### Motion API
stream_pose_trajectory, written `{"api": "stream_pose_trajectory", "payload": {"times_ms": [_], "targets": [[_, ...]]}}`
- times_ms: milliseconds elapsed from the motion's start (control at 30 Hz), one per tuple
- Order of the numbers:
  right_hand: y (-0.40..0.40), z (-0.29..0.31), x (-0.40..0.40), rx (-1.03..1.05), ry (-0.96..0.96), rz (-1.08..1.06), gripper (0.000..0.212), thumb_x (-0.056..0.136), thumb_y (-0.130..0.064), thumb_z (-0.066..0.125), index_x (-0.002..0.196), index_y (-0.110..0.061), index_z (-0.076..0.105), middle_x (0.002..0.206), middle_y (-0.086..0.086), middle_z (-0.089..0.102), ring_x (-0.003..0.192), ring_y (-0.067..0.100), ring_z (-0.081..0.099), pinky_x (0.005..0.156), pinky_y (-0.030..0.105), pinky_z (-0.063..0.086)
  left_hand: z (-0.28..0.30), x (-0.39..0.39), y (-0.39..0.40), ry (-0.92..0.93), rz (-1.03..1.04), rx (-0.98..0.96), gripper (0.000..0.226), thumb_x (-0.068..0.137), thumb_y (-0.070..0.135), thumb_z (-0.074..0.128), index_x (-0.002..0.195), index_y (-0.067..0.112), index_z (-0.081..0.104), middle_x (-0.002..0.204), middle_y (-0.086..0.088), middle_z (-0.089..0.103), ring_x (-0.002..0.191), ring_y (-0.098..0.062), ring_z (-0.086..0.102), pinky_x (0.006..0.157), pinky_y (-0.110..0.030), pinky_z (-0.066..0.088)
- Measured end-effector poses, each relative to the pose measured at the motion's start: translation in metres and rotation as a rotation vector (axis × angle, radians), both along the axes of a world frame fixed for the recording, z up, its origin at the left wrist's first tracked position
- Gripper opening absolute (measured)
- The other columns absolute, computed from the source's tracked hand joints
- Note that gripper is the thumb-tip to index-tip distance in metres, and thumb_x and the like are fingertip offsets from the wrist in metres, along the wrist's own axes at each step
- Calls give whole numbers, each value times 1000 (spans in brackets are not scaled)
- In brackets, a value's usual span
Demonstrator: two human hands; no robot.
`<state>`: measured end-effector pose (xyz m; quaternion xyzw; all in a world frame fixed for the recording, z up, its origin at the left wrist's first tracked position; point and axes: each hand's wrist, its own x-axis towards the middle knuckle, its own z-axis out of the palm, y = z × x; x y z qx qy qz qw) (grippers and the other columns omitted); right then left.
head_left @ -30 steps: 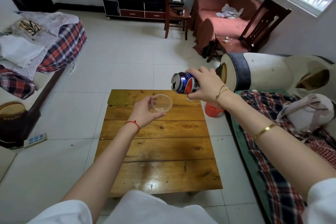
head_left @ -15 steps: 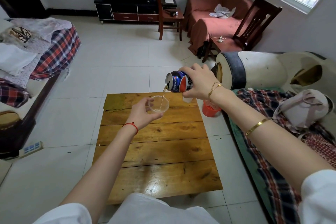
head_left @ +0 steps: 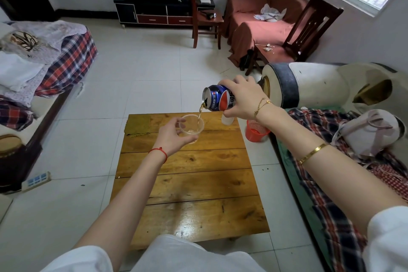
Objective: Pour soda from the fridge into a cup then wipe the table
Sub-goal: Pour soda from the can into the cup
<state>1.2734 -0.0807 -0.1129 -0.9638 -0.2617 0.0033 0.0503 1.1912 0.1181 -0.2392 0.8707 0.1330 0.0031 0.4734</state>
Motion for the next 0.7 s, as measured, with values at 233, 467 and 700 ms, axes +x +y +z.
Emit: {"api": "stream_pose_trajectory", "payload": {"times_ms": [233,467,700], "targets": [[-2,-1,3,-5,-2,-7,75,72,-39,74,138,-30,41,122,6,48,116,30,41,94,39,39,0,3,-1,2,9,-3,73,70,38,86,131,18,51,130,-5,60,115,-22,61,93,-34,53],[-5,-1,3,-4,-4,-11,74,73,-39,74,138,-30,41,122,6,48,117,30,41,95,39,39,1,4,-4,2,13,-7,73,70,37,86,131,17,51,131,-6,60,117,-24,61,94,-35,53],[-6,0,4,-11,-11,-17,75,73,-40,74,139,-31,40,124,6,47,116,30,42,94,39,39,2,2,-5,1,9,-5,72,71,36,85,132,16,51,132,-7,59,117,-24,61,92,-33,52]]}}
